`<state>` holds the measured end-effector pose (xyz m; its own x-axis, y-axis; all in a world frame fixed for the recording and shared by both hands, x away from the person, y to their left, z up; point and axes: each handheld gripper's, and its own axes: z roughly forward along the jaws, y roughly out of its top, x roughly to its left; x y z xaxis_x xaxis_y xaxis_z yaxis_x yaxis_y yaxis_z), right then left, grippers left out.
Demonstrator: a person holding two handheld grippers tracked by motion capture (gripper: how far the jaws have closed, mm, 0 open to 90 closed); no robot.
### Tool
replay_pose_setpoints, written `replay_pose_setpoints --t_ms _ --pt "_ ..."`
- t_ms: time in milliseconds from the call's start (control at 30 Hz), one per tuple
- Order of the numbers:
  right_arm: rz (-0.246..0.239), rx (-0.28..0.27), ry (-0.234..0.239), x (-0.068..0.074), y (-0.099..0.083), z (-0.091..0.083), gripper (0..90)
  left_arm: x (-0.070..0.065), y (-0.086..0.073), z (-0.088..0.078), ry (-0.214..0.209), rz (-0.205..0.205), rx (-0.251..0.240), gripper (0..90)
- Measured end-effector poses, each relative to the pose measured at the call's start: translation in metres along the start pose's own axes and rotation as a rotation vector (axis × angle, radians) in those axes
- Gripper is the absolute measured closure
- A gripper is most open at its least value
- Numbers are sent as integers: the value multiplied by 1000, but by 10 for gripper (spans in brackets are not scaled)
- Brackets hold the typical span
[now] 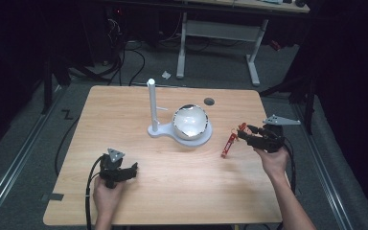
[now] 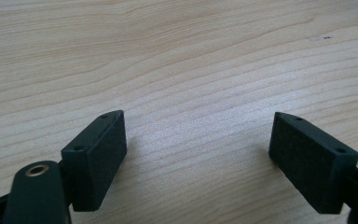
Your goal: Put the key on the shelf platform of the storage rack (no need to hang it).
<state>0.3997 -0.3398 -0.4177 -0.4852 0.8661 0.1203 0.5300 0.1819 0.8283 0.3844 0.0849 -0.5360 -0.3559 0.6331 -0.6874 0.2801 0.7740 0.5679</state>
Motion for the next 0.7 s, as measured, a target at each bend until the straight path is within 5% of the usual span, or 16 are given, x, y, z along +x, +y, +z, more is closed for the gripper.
replay_pose_setpoints --t_ms 700 --pt "-76 -55 44 17 54 -8 469 0 0 0 0 -1 -2 195"
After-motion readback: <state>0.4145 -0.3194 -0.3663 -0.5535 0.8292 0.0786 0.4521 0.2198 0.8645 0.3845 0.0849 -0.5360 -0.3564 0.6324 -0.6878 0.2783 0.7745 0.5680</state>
